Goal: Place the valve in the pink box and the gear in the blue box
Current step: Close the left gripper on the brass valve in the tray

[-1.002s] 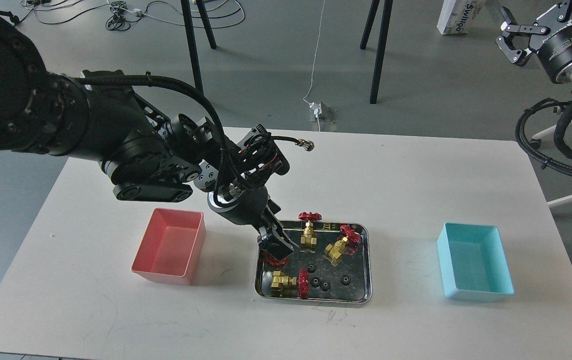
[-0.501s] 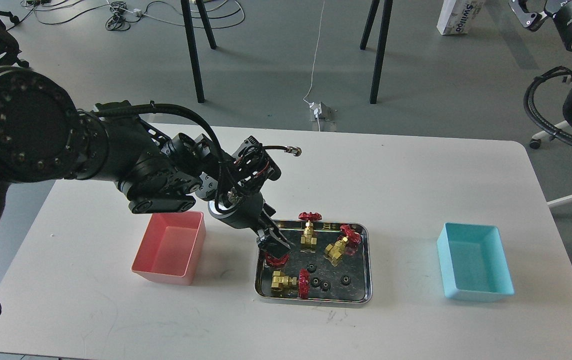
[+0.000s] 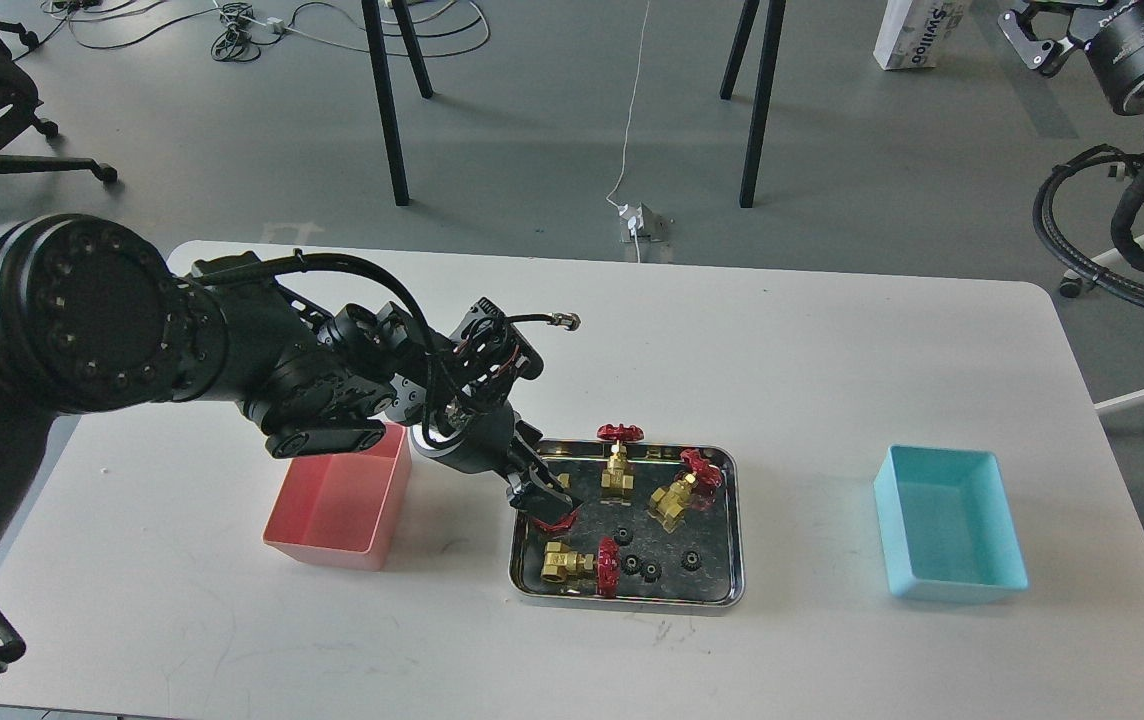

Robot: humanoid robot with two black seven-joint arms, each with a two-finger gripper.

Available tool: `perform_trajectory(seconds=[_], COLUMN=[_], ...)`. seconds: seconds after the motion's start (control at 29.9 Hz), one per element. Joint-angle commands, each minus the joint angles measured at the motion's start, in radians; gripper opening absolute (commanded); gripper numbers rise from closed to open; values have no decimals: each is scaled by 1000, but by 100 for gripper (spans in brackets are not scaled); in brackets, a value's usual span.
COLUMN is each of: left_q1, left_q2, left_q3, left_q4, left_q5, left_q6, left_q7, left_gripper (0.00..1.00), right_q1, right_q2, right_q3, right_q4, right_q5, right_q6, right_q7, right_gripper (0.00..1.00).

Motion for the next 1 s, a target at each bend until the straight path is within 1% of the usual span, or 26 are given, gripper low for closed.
perform_trajectory(seconds=[0.0, 0.03, 0.1, 0.27, 0.57, 0.7, 0.77, 0.97], left_q1=[12, 15, 29, 40, 41, 57, 61, 72], left_q2=[0, 0, 0, 0, 0, 0, 0, 0], left_q3=[2, 2, 3, 5, 14, 12, 14, 12], left_q4=[12, 18, 29, 29, 25, 25, 25, 29], left_q5=[0, 0, 0, 0, 8, 8, 6, 6], left_q6=[0, 0, -3, 1, 4, 3, 3, 6], left_q7=[0, 0, 0, 0, 0, 0, 0, 0], left_gripper=[97, 95, 89, 80, 73, 66, 65, 49], right_q1=[-13, -14, -22, -45, -57, -62, -63, -65], right_q2=[-1, -1, -1, -1, -1, -1, -1, -2], right_q3=[0, -2, -3, 1, -3, -2, -2, 0], right_q4=[-1, -1, -2, -2, -4, -4, -4, -4], right_q5=[0, 0, 0, 0, 0, 0, 0, 0], right_q6=[0, 0, 0, 0, 0, 0, 0, 0], right_q7=[0, 0, 0, 0, 0, 0, 0, 0], right_gripper=[99, 99, 99, 99, 99, 99, 99, 99])
